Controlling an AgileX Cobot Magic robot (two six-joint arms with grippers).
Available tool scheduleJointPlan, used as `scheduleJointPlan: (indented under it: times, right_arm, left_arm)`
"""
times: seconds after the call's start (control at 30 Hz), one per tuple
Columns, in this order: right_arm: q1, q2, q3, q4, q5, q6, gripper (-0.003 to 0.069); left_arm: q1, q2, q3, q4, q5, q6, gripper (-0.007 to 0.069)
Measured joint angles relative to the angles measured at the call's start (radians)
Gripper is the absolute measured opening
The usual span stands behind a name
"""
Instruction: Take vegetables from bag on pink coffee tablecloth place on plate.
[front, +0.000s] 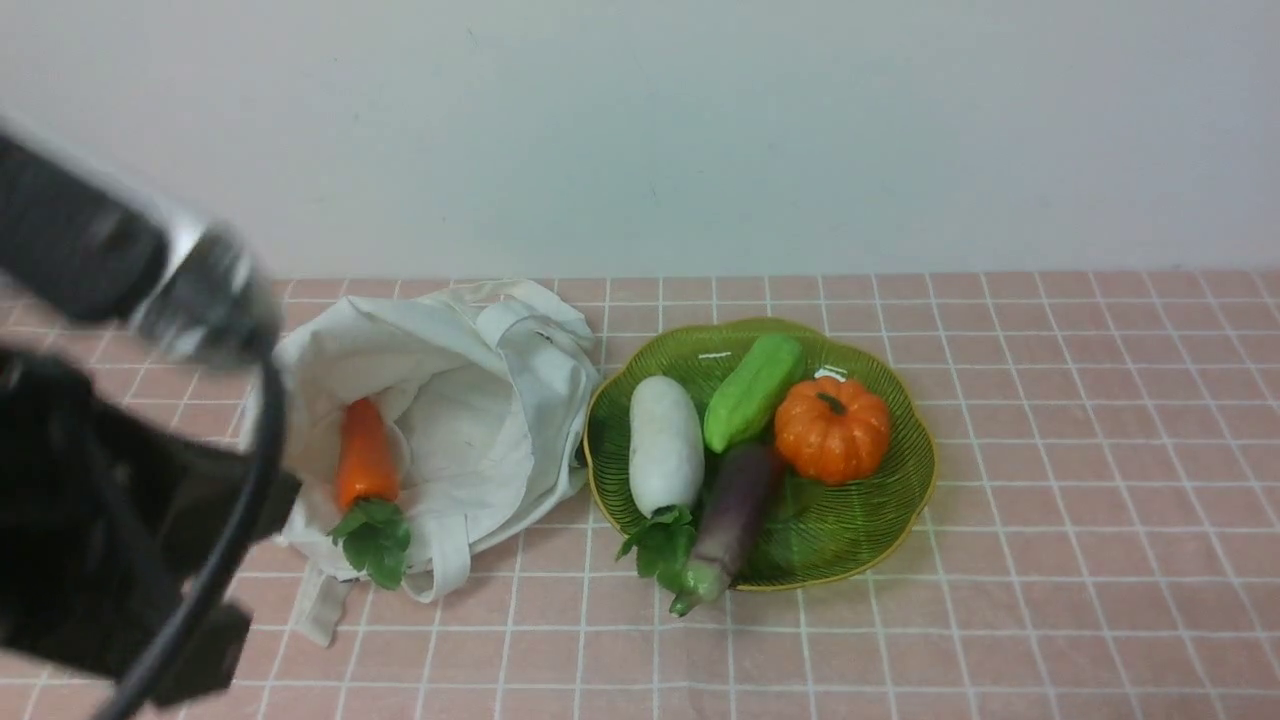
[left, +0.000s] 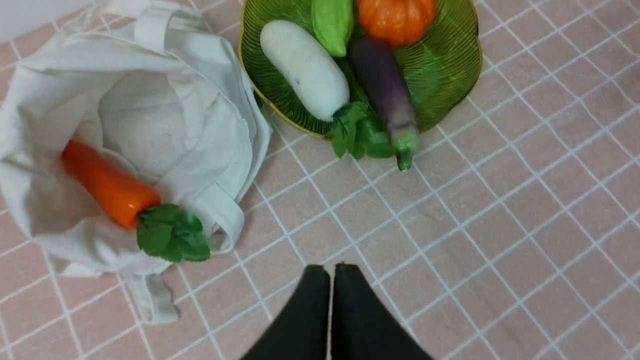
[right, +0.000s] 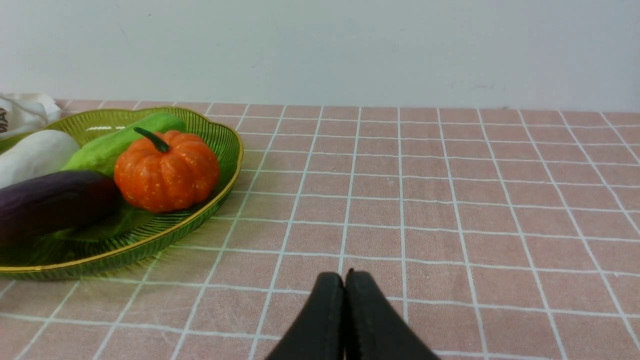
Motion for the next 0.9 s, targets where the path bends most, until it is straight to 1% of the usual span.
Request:
scheduleJointPlan:
  times: [0.03,0.1,0.13,0.17,0.2,0.23,0.27,0.33,0.4,0.47,0.7,0.9]
  right_arm:
    - [0.000,0.000,0.000,0.000,0.000,0.000,-0.0015]
    - [0.000,0.000,0.000,0.000,0.000,0.000,-0.0015]
    - [0.000,0.000,0.000,0.000,0.000,0.000,-0.0015]
    - [0.000,0.000,0.000,0.000,0.000,0.000,-0.0015]
    - [0.000,0.000,0.000,0.000,0.000,0.000,-0.0015]
    - [0.000,0.000,0.000,0.000,0.000,0.000,-0.0015]
    - [0.000,0.000,0.000,0.000,0.000,0.000,-0.0015]
    - [0.000,0.000,0.000,0.000,0.000,0.000,-0.0015]
    - [0.000,0.000,0.000,0.000,0.001,-0.001,-0.0015]
    - [0.000,0.000,0.000,0.002,0.001,-0.001,-0.0015]
    - [0.000,0.000,-0.001,0.000,0.001,-0.001,-0.0015]
    - [0.000,0.000,-0.001,0.000,0.001,0.000,-0.0015]
  left_arm:
    - [0.000,-0.073,0.114,0.003,-0.108,-0.002,-0.0005]
    - [0.000,-0.182,0.270,0.018,-0.266,-0.005,-0.0005]
    - [0.000,-0.207,0.301,0.020,-0.299,-0.005,-0.0005]
    - [0.000,-0.314,0.414,0.036,-0.418,-0.005,-0.0005]
    - [0.000,-0.343,0.440,0.038,-0.446,-0.005,-0.0005]
    - [0.000,-0.477,0.539,0.045,-0.554,-0.011,-0.0005]
    - [0.000,-0.509,0.548,0.045,-0.564,-0.011,-0.0005]
    - [0.001,-0.684,0.649,0.045,-0.652,-0.020,-0.0005]
    - [0.002,-0.742,0.689,0.045,-0.667,-0.028,-0.0005]
    - [0.003,-0.742,0.709,0.045,-0.664,-0.033,-0.0005]
    - [0.005,-0.588,0.719,0.045,-0.671,-0.050,-0.0005]
    - [0.005,-0.539,0.719,0.046,-0.671,-0.051,-0.0005]
